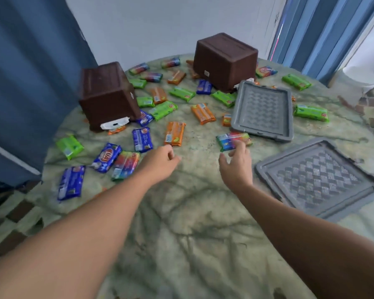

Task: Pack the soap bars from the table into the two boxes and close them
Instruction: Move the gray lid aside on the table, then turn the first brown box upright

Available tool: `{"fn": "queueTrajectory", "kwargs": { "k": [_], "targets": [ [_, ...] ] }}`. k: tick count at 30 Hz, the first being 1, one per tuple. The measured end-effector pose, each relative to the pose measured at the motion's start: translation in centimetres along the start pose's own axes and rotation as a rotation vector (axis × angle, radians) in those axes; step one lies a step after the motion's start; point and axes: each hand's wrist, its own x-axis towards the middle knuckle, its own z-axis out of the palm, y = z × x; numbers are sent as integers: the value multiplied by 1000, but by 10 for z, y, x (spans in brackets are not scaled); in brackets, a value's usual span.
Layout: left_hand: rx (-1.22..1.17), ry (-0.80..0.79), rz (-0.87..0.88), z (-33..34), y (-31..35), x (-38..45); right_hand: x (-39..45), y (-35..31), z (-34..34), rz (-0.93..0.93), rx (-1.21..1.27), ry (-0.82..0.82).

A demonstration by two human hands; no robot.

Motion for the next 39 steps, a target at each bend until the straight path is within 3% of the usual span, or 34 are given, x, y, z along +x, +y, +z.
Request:
{"fn": "queueTrajectory", "kwargs": {
  "k": [7, 19, 26, 34, 39],
  "targets": [
    [26, 76, 65, -77, -109, 9, -39, -88, 109, 258, 385, -60],
    [-13, 239, -43, -153, -191, 53, -17, -160, 196, 355, 462, -206],
    [-134, 406, -106, -204, -219, 116, 12, -203, 227, 389, 508, -179],
    [-140, 332, 77, -244, -251, 216, 46, -264, 283, 527, 631, -23],
    [-32, 288, 240, -274, -265, 268, 64, -299, 310, 695, 784, -22]
  ]
}}
